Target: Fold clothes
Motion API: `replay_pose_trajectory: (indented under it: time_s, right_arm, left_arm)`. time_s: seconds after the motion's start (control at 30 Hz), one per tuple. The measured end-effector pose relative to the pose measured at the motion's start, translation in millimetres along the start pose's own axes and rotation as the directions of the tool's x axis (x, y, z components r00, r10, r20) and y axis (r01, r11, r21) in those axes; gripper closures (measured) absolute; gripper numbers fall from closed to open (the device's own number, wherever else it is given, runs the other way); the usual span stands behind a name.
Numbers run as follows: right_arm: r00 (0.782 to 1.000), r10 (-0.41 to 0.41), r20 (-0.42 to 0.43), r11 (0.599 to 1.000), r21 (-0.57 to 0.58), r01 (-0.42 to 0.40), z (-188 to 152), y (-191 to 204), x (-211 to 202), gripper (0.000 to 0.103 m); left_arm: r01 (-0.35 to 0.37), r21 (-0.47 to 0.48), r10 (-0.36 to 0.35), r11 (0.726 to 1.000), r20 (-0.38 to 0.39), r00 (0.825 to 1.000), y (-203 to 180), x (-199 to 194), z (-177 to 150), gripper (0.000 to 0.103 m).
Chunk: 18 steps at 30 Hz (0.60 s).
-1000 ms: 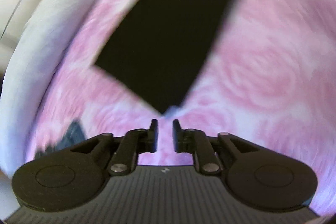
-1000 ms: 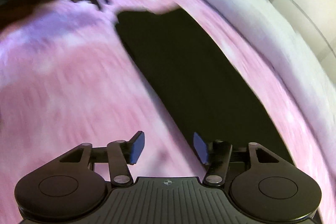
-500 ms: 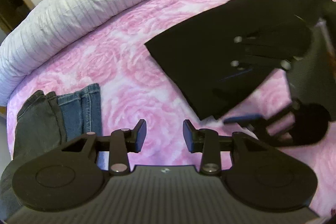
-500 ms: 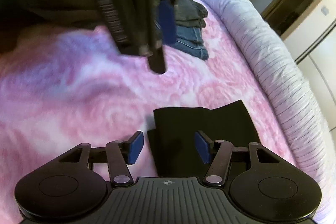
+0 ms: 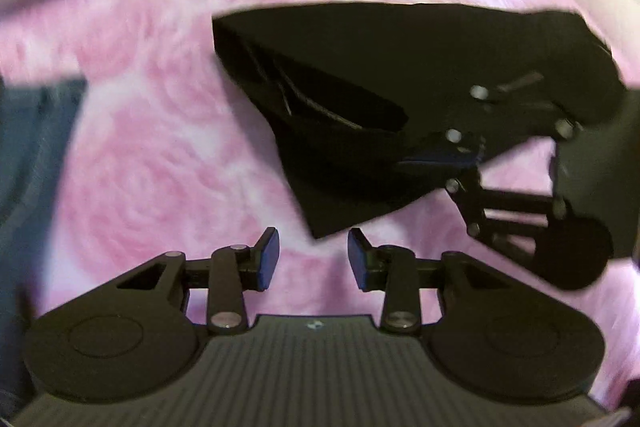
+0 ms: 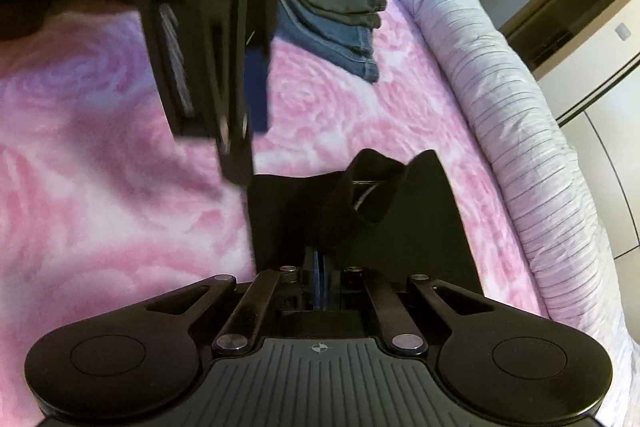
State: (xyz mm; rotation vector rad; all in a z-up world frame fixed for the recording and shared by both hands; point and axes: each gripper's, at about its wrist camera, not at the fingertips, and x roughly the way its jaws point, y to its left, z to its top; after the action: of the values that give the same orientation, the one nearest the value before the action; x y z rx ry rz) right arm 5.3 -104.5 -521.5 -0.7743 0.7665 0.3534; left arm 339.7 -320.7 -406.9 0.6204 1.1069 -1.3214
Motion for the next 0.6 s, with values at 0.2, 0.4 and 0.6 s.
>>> replay_pose_trajectory:
  time_s: [0.2, 0.4, 0.6]
  right_arm:
    - [1.000, -0.016, 0.010, 0.999, 0.036, 0.015, -5, 1, -8, 0.103]
    - [0.999, 0.020, 0.036, 0.999, -0.035, -0.019, 9, 18, -7, 0.103]
    - [1.000, 0.005, -0.008, 0.999, -0.054, -0.005, 18, 34, -2, 0.079]
  left_arm:
    - [0.040, -0.133, -0.043, 0.990, -0.015, 0.999, 15, 10, 9, 0.102]
    - [-0.031, -0.144, 0.033, 0.989, 0.012, 0.999, 30, -11, 1, 0.103]
    - [-0.028, -0.179, 0.038, 0.983, 0.056, 0.998, 47, -33, -3, 0.103]
